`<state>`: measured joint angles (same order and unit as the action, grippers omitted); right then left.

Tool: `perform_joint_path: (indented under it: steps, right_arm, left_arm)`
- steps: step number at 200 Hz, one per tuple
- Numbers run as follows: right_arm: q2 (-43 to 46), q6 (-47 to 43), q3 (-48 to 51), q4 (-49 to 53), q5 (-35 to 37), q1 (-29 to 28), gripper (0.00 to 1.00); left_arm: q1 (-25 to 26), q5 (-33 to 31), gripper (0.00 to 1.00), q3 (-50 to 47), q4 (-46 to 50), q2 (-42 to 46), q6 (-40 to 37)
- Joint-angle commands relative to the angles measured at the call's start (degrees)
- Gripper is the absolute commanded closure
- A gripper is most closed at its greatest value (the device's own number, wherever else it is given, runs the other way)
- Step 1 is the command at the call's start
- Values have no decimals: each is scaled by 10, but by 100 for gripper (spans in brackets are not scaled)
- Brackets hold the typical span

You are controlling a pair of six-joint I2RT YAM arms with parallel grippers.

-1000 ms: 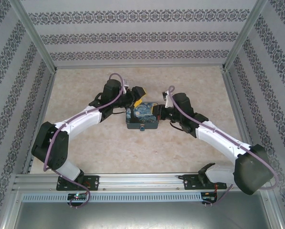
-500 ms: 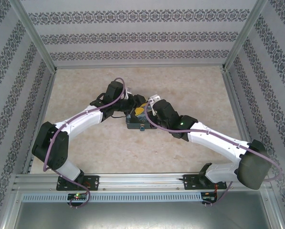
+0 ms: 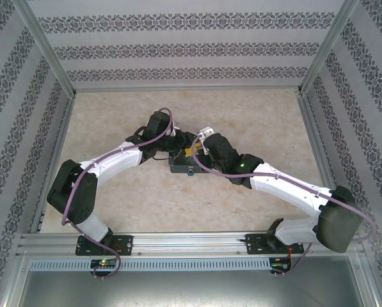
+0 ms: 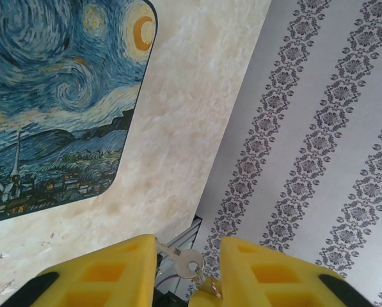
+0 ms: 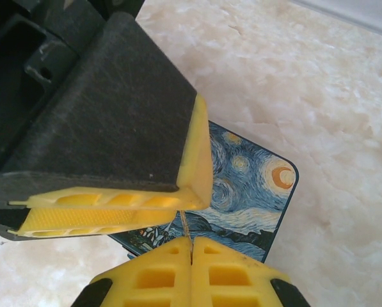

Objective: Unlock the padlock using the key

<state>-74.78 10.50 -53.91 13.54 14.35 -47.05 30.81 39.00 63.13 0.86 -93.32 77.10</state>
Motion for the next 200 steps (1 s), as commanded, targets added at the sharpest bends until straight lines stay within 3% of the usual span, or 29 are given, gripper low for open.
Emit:
perform_joint_path:
  steps: [1,134,184,193,200]
  right_arm:
    - [-5,-1,-15,-2,8,-4,100]
    - [-16,2,-17,-6,5,-4,100]
    - [-12,7,-19,-3,11,-2,100]
    - [-5,13,-16,0,13,2,88]
    - [6,20,-12,2,15,11,70]
  left_arm:
    - [8,6,73,3,-24,-10,9]
    - [14,6,88,13,-34,-27,13]
    - [17,4,100,14,-39,-30,7]
    - [16,1,100,15,-38,-28,-5]
    - [17,-4,100,19,-32,-27,-20]
